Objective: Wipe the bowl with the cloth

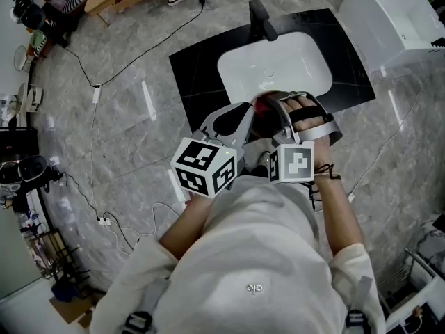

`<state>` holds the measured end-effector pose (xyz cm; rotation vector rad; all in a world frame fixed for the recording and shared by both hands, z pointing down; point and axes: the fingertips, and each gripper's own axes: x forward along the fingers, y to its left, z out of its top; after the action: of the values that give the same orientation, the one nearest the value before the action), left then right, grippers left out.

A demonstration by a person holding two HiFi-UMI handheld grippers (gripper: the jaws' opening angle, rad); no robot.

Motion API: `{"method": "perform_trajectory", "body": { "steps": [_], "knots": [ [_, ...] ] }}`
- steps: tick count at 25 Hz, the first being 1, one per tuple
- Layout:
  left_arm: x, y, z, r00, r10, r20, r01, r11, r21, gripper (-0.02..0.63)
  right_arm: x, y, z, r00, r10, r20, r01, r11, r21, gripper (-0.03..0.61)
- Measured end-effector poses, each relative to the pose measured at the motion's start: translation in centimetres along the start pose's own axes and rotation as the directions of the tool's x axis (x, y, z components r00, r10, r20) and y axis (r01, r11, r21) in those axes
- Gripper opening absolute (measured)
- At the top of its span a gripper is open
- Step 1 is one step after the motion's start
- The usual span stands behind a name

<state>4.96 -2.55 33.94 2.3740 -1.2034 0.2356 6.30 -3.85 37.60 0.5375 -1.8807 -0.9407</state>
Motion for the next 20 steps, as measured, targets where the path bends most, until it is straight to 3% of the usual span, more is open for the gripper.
{"method": "perform_trajectory", "body": {
  "steps": [6,13,20],
  "knots": [
    [0.0,0.2,-0.1,1.000,0.004,0.001,-0.004,1.000,-0.006,0.031,0.1,0.6,-0.2,1.000,0.021,-0.005,-0.021,1.000,0.011,0.015],
    [0.0,0.8,-1.3,1.000,0.017,-0.020,-0.018,0.999,-0.042,0.031,0.2,3.9,-0.2,0.983,0.182,0.015,-0.181,0.983,-0.031,0.015],
    [-1.0,2.4,-2.0,0.998,0.059,-0.029,-0.061,0.996,-0.069,0.032,0.2,7.0,1.9,0.943,0.327,0.060,-0.325,0.945,-0.032,0.015]
  ]
}}
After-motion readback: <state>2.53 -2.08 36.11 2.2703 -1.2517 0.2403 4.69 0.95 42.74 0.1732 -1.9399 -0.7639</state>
